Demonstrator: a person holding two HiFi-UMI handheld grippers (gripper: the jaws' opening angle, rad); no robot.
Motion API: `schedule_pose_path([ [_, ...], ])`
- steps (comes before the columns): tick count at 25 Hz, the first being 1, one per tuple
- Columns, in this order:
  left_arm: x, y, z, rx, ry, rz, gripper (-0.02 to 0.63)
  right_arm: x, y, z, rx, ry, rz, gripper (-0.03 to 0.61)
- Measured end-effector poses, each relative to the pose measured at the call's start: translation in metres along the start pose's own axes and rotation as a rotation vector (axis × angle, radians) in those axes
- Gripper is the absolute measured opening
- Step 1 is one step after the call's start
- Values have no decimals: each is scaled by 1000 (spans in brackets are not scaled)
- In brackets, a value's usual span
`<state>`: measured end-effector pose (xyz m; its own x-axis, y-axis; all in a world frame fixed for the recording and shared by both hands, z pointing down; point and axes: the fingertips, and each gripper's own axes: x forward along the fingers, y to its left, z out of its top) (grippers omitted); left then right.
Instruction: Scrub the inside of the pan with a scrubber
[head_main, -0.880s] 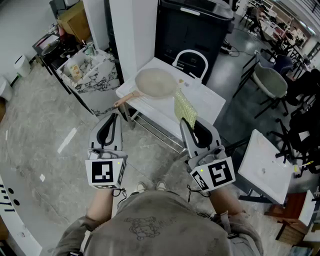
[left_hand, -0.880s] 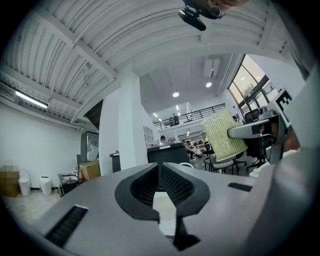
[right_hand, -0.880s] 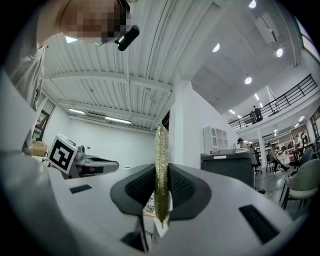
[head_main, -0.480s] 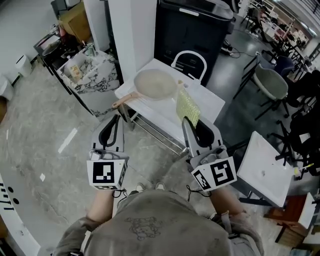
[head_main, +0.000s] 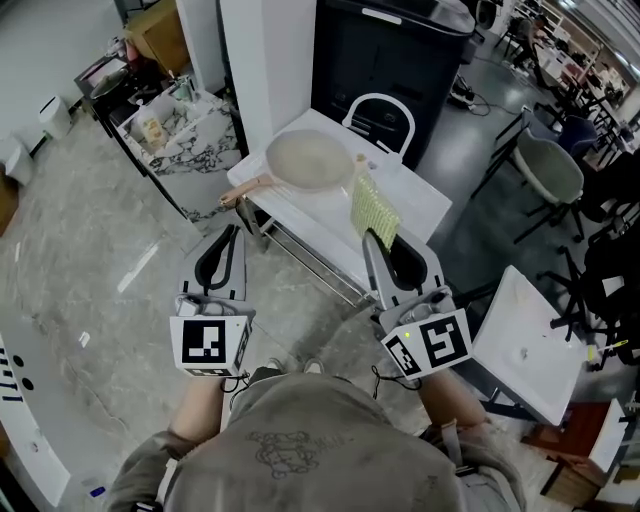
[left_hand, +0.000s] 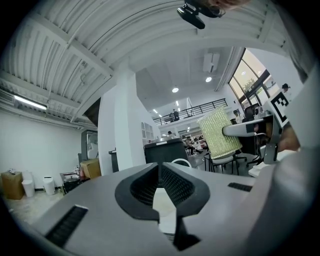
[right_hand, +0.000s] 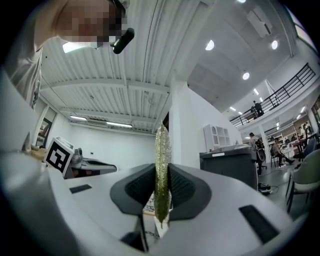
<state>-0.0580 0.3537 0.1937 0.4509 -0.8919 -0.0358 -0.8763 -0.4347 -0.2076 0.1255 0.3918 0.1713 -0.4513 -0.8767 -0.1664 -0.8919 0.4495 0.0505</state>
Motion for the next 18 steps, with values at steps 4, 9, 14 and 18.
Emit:
schedule_pose_path([
  [4,-3,-2,-2,16,15,20,31,-5,-5,-5,40,-9,9,72],
  [9,-4,-2,-5,35,32,41,31,-10,-12,-10,58,-7,12,72],
  [14,2,-4,-13,38,42,55,31,-6,-19,-18,62,3,26,72],
  [18,10,-1,-20,57,54,58,31,5,-23,-23,62,6,32,72],
])
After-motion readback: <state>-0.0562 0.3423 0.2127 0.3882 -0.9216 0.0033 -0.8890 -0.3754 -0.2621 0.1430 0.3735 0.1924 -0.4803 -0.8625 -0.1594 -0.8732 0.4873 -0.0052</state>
